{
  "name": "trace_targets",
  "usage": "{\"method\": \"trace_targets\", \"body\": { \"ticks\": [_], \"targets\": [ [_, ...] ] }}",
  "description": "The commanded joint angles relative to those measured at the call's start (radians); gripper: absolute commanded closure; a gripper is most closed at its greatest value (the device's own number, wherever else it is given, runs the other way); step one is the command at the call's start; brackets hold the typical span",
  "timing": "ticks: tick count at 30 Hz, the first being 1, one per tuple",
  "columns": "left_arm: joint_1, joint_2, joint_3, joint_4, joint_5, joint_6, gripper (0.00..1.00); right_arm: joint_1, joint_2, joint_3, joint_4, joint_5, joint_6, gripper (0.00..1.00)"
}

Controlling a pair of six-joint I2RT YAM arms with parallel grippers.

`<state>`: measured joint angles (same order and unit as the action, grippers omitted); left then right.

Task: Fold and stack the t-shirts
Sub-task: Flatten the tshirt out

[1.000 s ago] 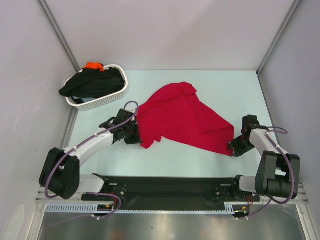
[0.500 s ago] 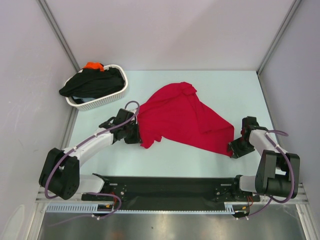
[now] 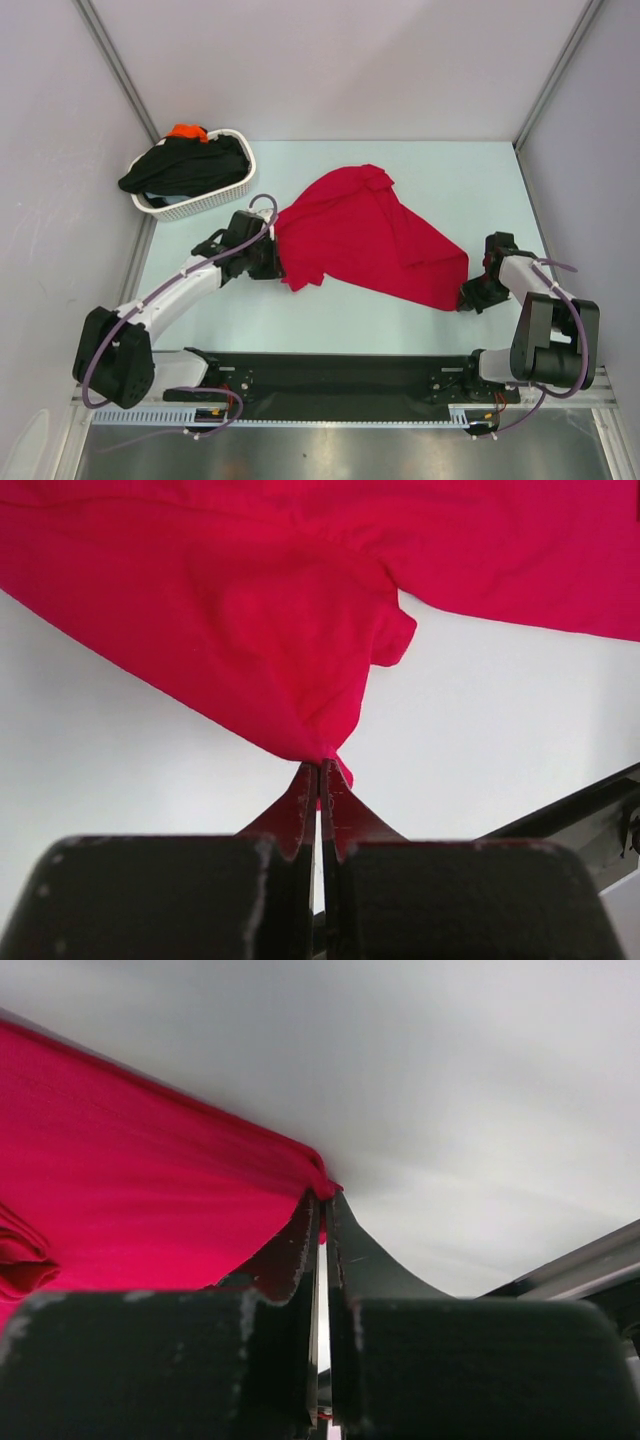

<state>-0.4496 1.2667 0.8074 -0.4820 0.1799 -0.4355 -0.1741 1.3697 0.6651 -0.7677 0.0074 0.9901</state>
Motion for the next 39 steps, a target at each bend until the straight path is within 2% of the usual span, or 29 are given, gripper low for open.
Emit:
{"method": "trace_targets", "body": {
  "ticks": [1,5,10,16,18,23,26,33,39],
  "targets": [
    [-0.004,-0.055,0.047,0.003,0.004,0.037,1.00,0.004,0.049,-0.027,0.079,0.023,-0.023,1.00],
    [-0.004,-0.110,0.084,0.017,-0.025,0.044,1.00,0.034,0.017,0.106,-0.005,0.022,-0.089,1.00],
    [-0.004,-0.159,0.116,0.141,-0.063,0.038,1.00,0.100,-0.011,0.278,-0.013,0.059,-0.188,1.00],
    [-0.003,-0.173,0.292,0.157,-0.165,0.087,1.00,0.100,-0.014,0.522,-0.074,0.054,-0.320,1.00],
    [-0.004,-0.194,0.322,0.222,-0.168,0.124,1.00,0.097,-0.029,0.586,-0.126,0.127,-0.321,1.00],
    [-0.003,-0.257,0.458,0.241,-0.226,0.234,1.00,0.088,-0.099,0.815,-0.182,0.135,-0.295,1.00],
    [-0.004,-0.288,0.557,0.263,-0.211,0.325,1.00,0.090,-0.150,0.901,-0.185,0.134,-0.288,1.00],
    [-0.004,-0.398,0.791,0.273,-0.188,0.495,1.00,0.090,-0.357,0.979,-0.104,0.079,-0.337,1.00],
    [-0.004,-0.454,1.019,0.211,-0.012,0.535,1.00,0.090,-0.535,1.015,-0.133,-0.021,-0.389,1.00]
  ]
}}
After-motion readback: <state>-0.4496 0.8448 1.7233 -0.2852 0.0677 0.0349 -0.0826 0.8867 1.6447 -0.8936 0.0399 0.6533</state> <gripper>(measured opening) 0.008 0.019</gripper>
